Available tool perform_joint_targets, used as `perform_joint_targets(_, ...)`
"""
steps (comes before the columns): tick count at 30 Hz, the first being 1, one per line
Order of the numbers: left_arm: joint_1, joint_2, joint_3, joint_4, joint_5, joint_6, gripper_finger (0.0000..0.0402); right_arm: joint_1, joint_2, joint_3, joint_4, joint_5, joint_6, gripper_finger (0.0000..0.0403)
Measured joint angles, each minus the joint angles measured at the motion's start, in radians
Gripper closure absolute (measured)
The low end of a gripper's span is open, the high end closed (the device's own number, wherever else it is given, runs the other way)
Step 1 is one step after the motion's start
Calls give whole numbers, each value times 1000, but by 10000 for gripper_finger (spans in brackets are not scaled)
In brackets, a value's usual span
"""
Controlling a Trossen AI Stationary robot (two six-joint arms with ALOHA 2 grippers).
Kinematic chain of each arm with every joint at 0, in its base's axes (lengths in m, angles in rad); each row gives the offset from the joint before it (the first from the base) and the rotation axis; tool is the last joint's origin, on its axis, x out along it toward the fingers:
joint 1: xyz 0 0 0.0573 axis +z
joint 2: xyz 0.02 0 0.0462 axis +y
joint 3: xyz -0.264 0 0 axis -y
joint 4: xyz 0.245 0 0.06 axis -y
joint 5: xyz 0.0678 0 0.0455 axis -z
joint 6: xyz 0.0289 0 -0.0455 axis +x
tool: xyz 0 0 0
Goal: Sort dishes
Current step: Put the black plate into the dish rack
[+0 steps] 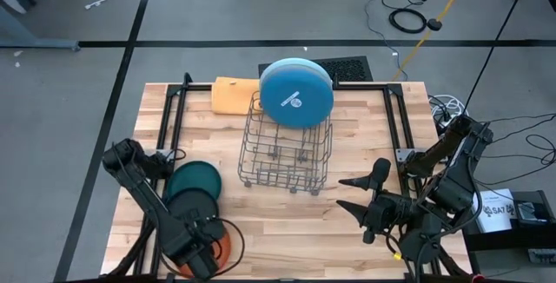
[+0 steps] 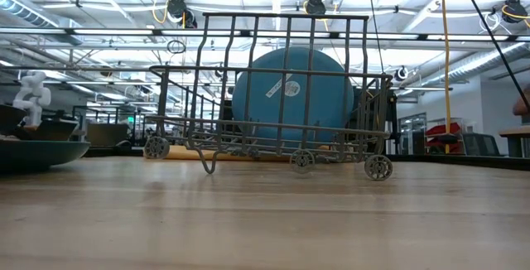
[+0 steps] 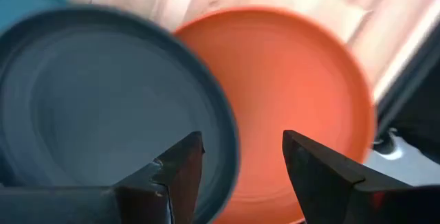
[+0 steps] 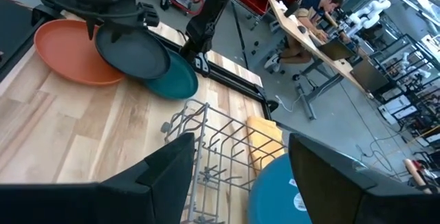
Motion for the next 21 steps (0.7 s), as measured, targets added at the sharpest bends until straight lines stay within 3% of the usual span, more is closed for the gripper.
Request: perform_joint_targets(21, -9, 178, 0, -51, 41, 54, 198, 0, 0, 0, 27, 0, -19, 174)
